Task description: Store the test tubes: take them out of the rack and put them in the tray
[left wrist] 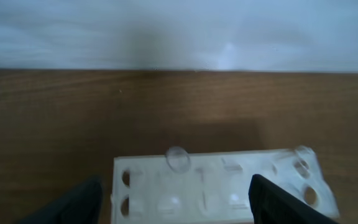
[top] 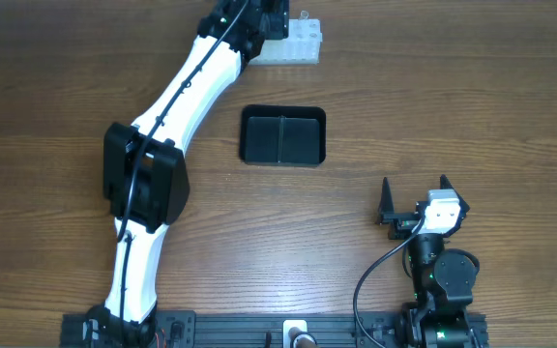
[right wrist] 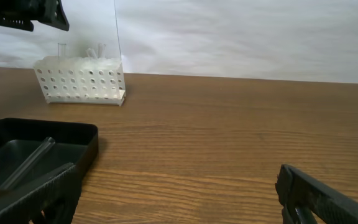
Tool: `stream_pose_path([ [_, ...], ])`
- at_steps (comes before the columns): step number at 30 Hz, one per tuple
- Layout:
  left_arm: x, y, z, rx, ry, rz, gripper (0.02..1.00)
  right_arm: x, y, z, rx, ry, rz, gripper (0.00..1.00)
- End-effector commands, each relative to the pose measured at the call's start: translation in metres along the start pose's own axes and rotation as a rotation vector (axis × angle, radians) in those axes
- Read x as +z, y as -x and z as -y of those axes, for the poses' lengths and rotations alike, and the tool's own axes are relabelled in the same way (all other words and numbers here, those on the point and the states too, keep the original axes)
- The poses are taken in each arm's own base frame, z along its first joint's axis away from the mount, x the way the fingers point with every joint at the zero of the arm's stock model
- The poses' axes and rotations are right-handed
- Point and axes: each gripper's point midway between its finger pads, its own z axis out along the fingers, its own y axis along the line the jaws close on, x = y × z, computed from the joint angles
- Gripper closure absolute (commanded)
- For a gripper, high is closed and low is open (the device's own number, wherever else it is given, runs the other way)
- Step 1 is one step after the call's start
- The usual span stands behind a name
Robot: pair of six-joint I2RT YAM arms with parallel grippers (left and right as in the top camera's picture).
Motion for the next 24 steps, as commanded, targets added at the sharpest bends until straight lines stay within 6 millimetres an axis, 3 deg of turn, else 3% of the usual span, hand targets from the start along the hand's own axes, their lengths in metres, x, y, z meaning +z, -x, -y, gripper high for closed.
stream_pose_path([
  [1, 0.022, -0.006, -0.010, 0.002, 0.025, 0.011, 0.272, 0.000, -0.001, 0.000, 0.004, 0.001, 0.001, 0.009],
  [8, 0.045, -0.009, -0.006, -0.003, 0.019, 0.038, 0.288, 0.000, -0.001, 0.000, 0.004, 0.001, 0.001, 0.009],
  [20, 0.063, -0.009, -0.002, 0.114, 0.010, 0.085, 0.334, 0.000, -0.001, 0.000, 0.004, 0.001, 0.001, 0.012],
  [24, 0.066, -0.012, -0.001, 0.112, 0.009, 0.084, 0.430, 0.000, -0.001, 0.000, 0.004, 0.001, 0.001, 0.007],
])
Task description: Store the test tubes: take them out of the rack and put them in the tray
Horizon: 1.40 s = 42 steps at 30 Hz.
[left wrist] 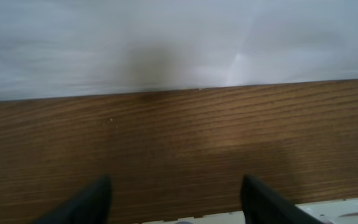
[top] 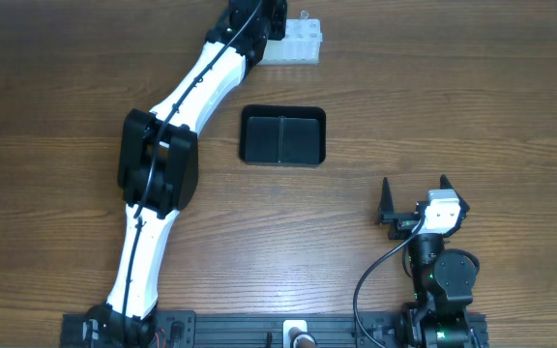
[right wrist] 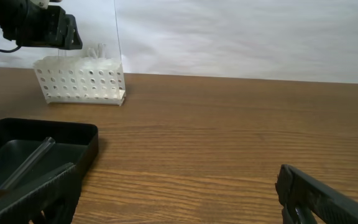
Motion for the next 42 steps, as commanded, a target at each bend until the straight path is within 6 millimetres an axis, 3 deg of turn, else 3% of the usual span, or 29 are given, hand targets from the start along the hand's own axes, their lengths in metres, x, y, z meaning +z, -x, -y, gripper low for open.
stream_pose_path([
  [1, 0.010, -0.005, -0.001, 0.025, 0.011, 0.001, 0.443, 0.000, -0.001, 0.000, 0.004, 0.001, 0.001, 0.007],
  [6, 0.010, 0.001, 0.001, 0.017, 0.000, 0.025, 0.632, 0.000, -0.001, 0.000, 0.004, 0.001, 0.001, 0.009],
  [12, 0.010, 0.001, 0.001, -0.007, -0.004, 0.026, 0.728, 0.000, -0.001, 0.000, 0.004, 0.001, 0.001, 0.007],
  [24, 0.010, 0.000, 0.002, -0.042, -0.006, 0.020, 0.864, 0.000, -0.001, 0.000, 0.004, 0.001, 0.001, 0.009],
  [38, -0.004, 0.007, 0.001, -0.026, 0.002, -0.028, 0.915, 0.000, -0.001, 0.000, 0.004, 0.001, 0.001, 0.007],
  [42, -0.014, 0.018, 0.002, -0.028, -0.003, -0.014, 0.923, 0.000, -0.001, 0.000, 0.004, 0.001, 0.001, 0.009],
])
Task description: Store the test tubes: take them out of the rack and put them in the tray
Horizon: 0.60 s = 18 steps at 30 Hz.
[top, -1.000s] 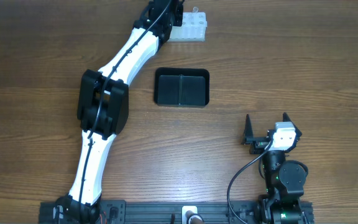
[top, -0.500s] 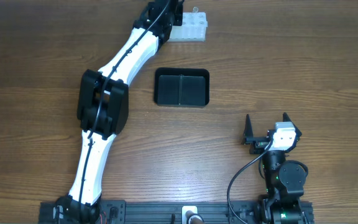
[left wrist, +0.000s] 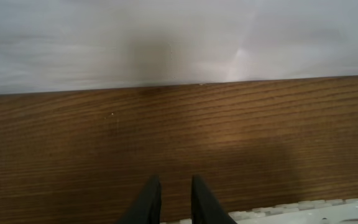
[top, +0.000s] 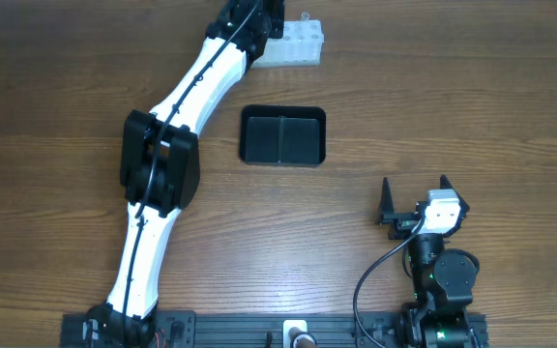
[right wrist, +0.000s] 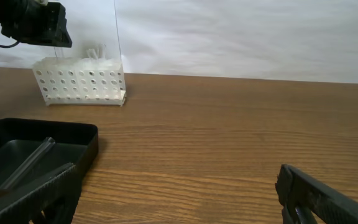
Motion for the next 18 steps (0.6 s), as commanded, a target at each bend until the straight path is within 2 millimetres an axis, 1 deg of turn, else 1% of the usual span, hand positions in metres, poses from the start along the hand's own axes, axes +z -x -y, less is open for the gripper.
stream_pose_path([
  [1, -0.015, 0.021, 0.002, -0.020, -0.012, 0.038, 0.928, 0.000, -0.001, 0.000, 0.003, 0.001, 0.001, 0.007],
  [8, -0.038, 0.048, 0.001, -0.027, -0.022, 0.090, 0.945, 0.000, -0.001, 0.000, 0.003, 0.001, 0.001, 0.007],
  [12, -0.055, 0.066, -0.004, -0.038, -0.007, 0.131, 0.947, 0.000, -0.001, 0.000, 0.003, 0.001, 0.001, 0.009],
  [18, -0.089, 0.098, -0.007, -0.055, -0.019, 0.198, 0.950, 0.000, -0.001, 0.000, 0.003, 0.001, 0.001, 0.007],
])
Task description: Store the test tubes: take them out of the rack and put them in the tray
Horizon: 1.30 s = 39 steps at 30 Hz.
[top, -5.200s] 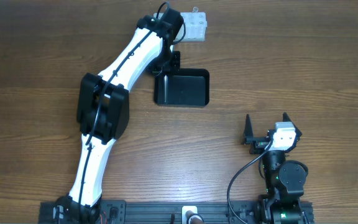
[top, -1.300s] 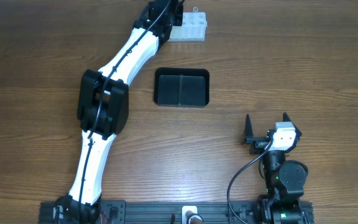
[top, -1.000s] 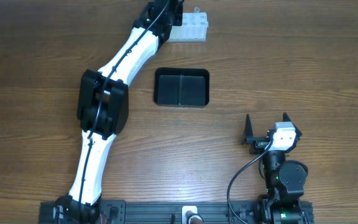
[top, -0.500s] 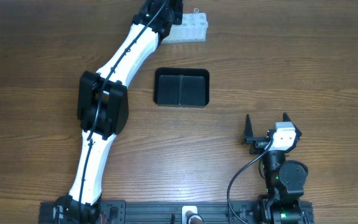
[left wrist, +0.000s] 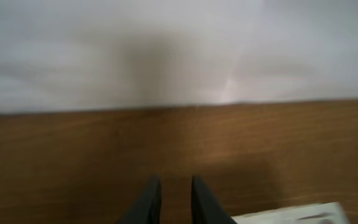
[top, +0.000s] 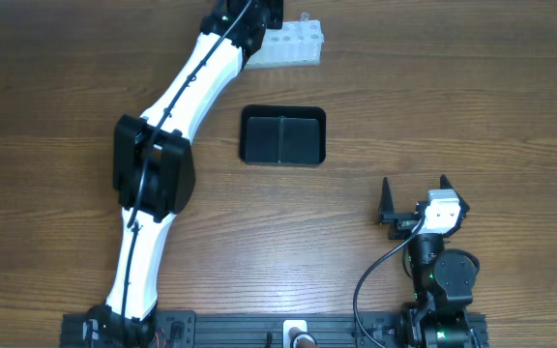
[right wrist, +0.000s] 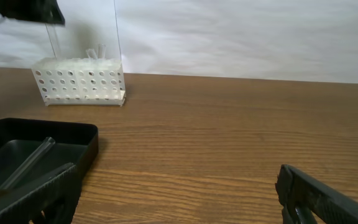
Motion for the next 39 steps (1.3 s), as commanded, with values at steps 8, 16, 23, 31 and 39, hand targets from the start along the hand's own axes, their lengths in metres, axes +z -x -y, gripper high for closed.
stream_pose_path([
  [8, -0.099, 0.078, -0.002, -0.024, -0.031, 0.107, 0.950, 0.000, -0.001, 0.000, 0.003, 0.001, 0.001, 0.007],
  [16, -0.151, 0.016, 0.007, -0.037, -0.108, -0.214, 0.954, 0.000, -0.001, 0.000, 0.003, 0.001, 0.001, 0.007],
  [23, -0.179, -0.050, 0.016, -0.119, -0.176, -0.526, 0.921, 0.000, -0.001, 0.000, 0.003, 0.001, 0.001, 0.007],
  [31, -0.169, -0.085, 0.021, -0.135, -0.182, -0.661, 0.904, 0.000, -0.001, 0.000, 0.003, 0.001, 0.001, 0.009],
  [39, -0.133, -0.131, 0.022, -0.119, -0.135, -0.779, 0.915, 0.000, -0.001, 0.000, 0.003, 0.001, 0.001, 0.007],
])
